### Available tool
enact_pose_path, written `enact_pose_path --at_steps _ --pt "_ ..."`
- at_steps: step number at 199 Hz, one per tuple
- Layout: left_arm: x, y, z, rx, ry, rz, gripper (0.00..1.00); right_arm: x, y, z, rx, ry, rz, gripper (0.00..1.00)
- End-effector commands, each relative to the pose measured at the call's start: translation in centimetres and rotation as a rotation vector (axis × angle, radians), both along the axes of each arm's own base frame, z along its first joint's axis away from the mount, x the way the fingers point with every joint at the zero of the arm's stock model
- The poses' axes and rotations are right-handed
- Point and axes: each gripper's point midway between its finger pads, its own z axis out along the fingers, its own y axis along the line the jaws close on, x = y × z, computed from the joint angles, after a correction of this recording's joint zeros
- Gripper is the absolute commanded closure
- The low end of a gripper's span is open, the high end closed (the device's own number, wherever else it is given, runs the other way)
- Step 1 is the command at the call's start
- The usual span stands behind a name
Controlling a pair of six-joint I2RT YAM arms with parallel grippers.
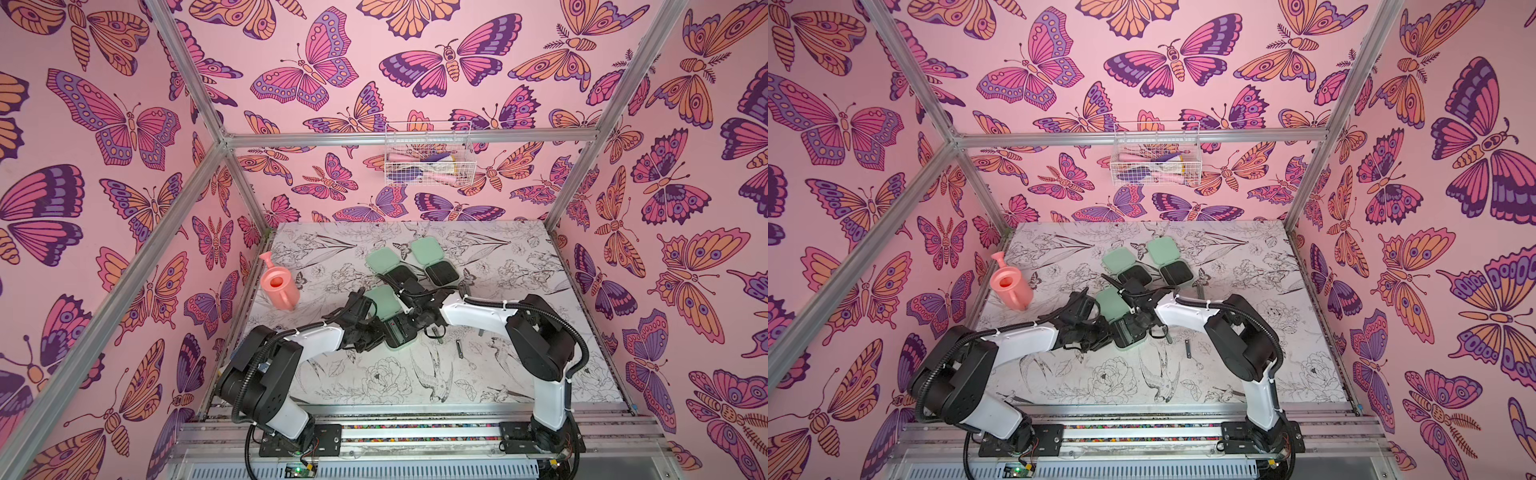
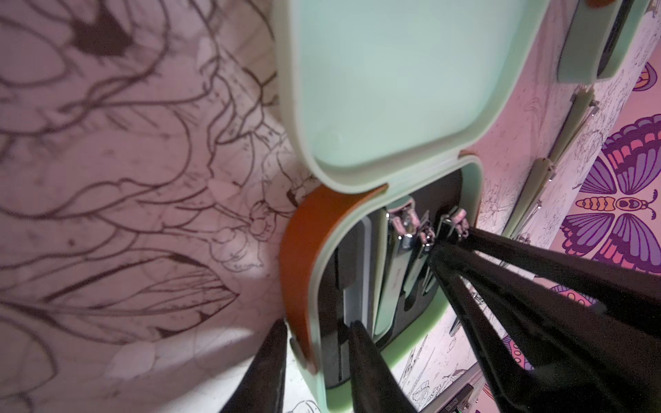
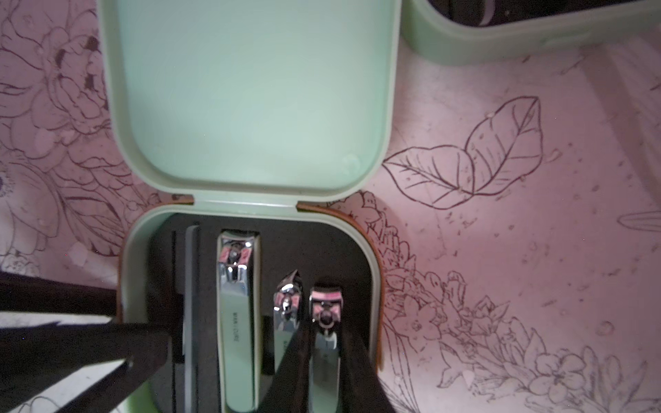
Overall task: Organize nail clipper sets
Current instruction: Place the nail clipper in the storage box.
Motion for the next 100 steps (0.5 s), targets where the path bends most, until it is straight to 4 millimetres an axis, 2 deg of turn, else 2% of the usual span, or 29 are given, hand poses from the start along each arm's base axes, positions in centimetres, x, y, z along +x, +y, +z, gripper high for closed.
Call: enact_pose_path --at_steps 1,69,100 --pt "-2.0 1.2 -2.3 0.057 0.084 0.005 0.67 -0.8 -0.5 -1.0 -0.058 0.033 0.013 0.79" --pt "-2.0 1.2 -2.3 0.055 0.083 0.003 0.67 -0.7 -0.3 -0.7 -0.055 0.032 0.014 0.77" --pt "-1.9 1.2 -2.3 0.056 0.083 0.004 0.67 -0.6 0.0 0.1 -0.035 0.026 0.017 0.77"
